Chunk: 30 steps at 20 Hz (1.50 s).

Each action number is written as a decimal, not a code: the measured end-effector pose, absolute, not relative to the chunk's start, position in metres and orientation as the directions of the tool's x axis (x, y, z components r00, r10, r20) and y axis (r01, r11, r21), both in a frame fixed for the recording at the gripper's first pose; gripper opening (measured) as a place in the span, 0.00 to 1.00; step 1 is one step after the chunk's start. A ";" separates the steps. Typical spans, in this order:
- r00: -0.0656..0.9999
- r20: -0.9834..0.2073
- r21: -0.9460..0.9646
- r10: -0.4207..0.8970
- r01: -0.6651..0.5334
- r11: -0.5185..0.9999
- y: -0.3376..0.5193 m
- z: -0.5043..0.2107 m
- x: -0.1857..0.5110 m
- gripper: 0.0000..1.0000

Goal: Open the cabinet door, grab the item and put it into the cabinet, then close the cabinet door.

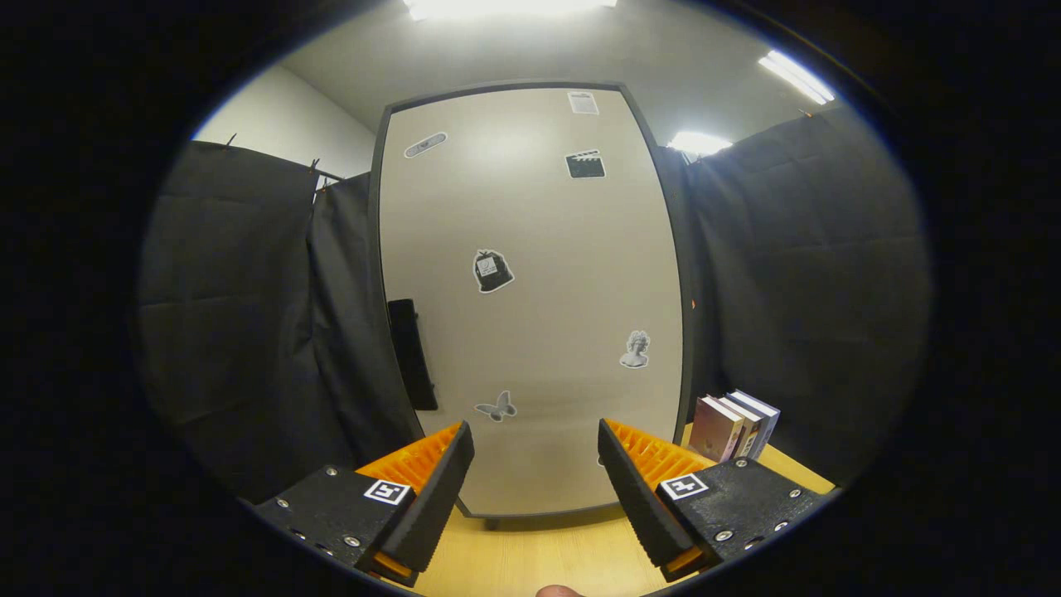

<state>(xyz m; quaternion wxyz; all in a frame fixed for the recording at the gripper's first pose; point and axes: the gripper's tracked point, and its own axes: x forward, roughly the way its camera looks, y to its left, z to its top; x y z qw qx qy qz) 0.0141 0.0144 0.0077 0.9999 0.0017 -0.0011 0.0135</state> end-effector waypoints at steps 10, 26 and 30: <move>0.997 -0.024 -0.004 0.077 -0.077 0.997 0.046 0.000 0.043 0.94; 0.982 0.019 -0.007 0.189 -0.189 0.982 0.154 0.009 0.140 0.93; 0.987 0.026 -0.054 0.159 -0.157 0.986 0.155 0.006 0.157 0.94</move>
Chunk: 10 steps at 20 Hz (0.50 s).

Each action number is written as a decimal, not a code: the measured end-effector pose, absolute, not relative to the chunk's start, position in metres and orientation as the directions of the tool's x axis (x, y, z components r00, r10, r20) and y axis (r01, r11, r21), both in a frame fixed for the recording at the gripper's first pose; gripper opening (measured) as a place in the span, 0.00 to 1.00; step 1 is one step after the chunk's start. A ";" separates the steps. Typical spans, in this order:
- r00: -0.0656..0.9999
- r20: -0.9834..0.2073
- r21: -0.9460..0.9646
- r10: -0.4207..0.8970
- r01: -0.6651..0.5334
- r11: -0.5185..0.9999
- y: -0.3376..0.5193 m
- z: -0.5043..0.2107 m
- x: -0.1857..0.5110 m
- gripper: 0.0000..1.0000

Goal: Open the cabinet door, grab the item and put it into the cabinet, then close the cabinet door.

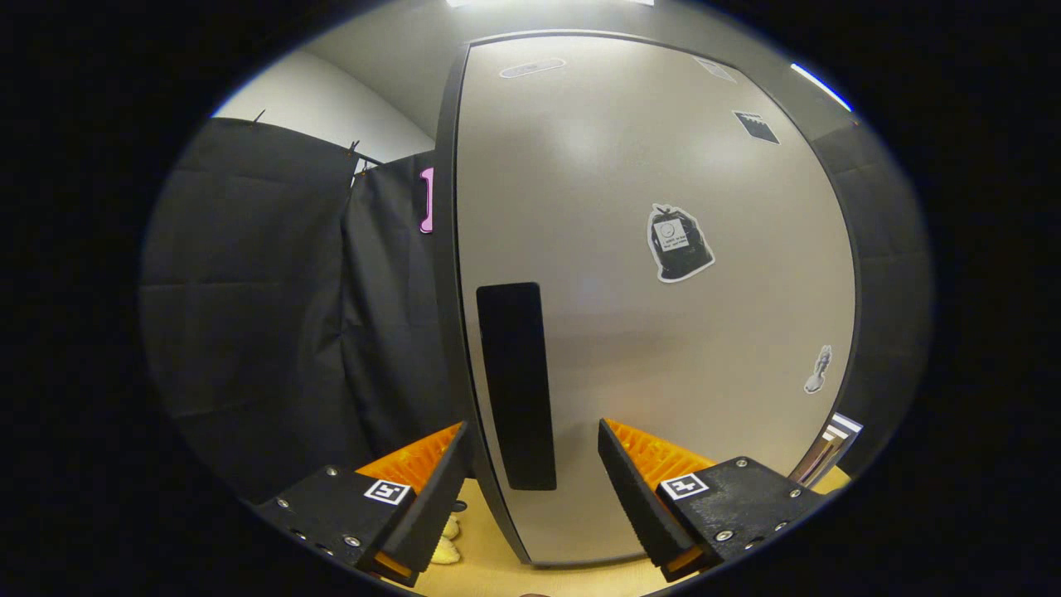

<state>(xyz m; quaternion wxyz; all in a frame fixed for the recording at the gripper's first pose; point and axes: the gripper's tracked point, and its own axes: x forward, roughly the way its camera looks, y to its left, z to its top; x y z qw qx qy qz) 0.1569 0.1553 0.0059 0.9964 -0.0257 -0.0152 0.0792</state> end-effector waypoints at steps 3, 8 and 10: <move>0.982 0.001 -0.055 0.191 -0.190 0.980 0.165 -0.004 0.160 0.87; 0.984 -0.033 -0.082 0.177 -0.180 0.980 0.160 -0.011 0.163 0.33; 0.982 -0.038 -0.113 0.183 -0.186 0.976 0.160 -0.010 0.162 0.31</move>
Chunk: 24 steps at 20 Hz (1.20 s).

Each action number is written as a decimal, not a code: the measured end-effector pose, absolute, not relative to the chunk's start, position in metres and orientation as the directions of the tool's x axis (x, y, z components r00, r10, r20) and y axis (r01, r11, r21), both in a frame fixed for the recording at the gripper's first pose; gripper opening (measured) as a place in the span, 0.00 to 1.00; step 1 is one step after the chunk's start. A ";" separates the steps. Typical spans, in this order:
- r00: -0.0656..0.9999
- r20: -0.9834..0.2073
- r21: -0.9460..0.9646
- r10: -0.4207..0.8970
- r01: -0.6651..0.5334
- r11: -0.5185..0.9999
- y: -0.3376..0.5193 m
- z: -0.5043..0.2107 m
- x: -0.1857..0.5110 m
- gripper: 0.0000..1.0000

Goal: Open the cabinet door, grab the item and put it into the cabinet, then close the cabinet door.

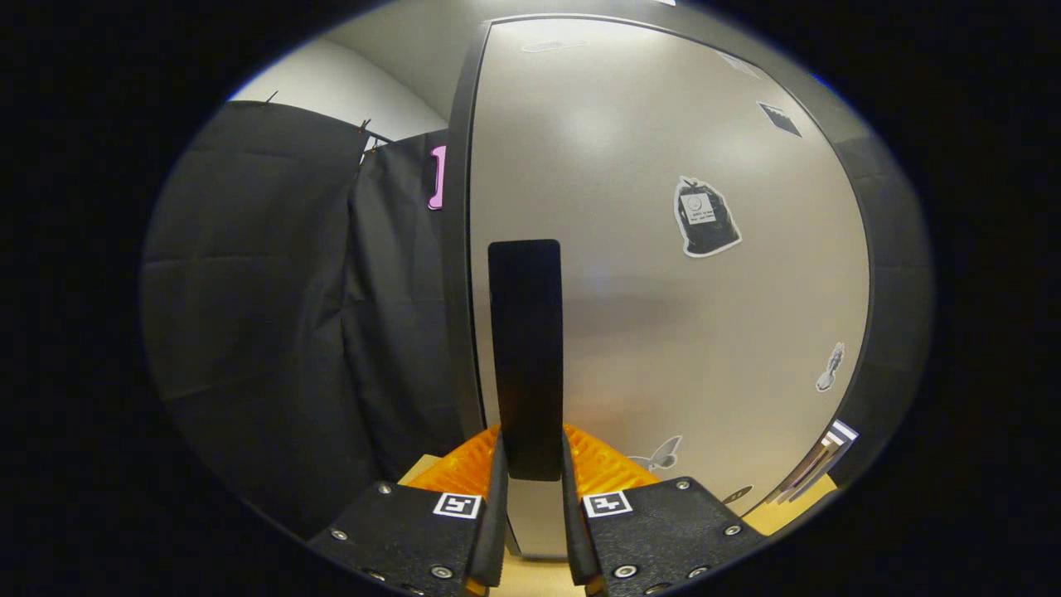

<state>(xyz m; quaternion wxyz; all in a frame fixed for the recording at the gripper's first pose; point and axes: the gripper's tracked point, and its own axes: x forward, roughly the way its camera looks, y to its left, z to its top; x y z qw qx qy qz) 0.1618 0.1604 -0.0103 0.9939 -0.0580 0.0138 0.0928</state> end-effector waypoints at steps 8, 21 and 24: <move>0.974 -0.089 -0.136 0.206 -0.217 0.967 0.161 -0.013 0.142 0.28; 0.934 -0.070 -0.126 0.351 -0.358 0.925 0.152 -0.012 0.111 0.28; 0.906 -0.073 -0.128 0.418 -0.424 0.897 0.149 -0.011 0.103 0.28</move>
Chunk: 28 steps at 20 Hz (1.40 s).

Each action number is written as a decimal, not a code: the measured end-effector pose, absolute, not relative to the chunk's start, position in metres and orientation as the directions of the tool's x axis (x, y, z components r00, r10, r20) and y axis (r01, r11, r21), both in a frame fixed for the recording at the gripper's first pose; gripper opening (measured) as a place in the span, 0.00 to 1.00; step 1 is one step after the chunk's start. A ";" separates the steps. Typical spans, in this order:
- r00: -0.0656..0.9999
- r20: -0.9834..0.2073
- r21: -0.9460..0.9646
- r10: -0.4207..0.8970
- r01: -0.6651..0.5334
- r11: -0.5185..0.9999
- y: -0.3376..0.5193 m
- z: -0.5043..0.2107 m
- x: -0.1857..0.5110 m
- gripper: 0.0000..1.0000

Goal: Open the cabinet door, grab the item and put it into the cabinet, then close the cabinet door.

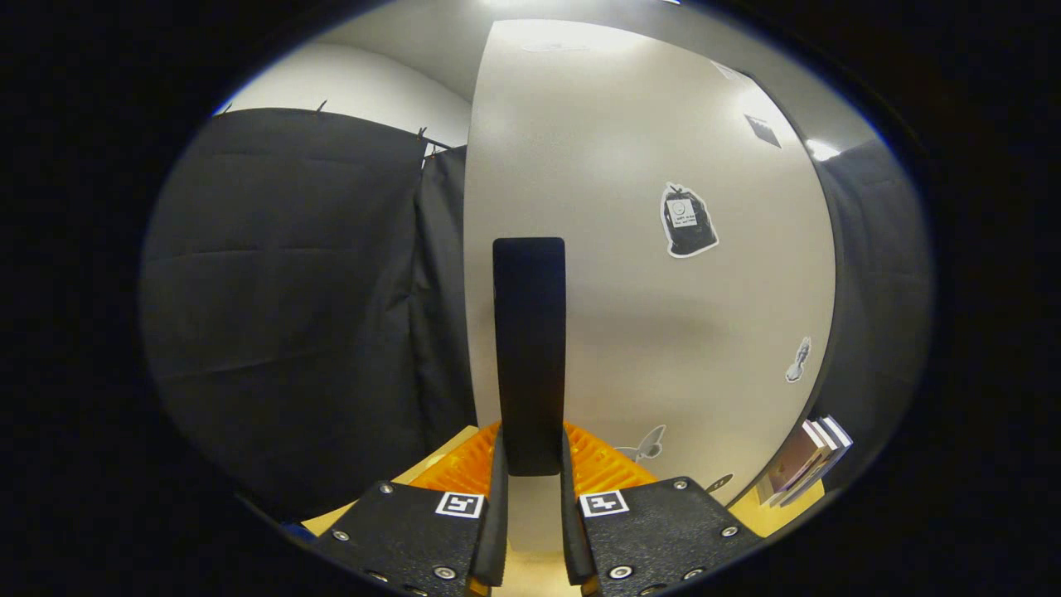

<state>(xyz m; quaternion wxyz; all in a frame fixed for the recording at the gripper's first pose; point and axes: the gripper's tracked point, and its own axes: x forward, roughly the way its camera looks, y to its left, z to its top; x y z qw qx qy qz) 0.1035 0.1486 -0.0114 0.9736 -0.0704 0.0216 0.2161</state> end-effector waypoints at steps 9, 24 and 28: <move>0.791 -0.126 -0.127 0.599 -0.612 0.781 0.137 -0.013 0.090 0.28; 0.716 -0.156 -0.085 0.681 -0.697 0.712 0.091 -0.011 0.085 0.28; 0.741 -0.141 -0.085 0.657 -0.670 0.737 0.074 -0.009 0.080 0.29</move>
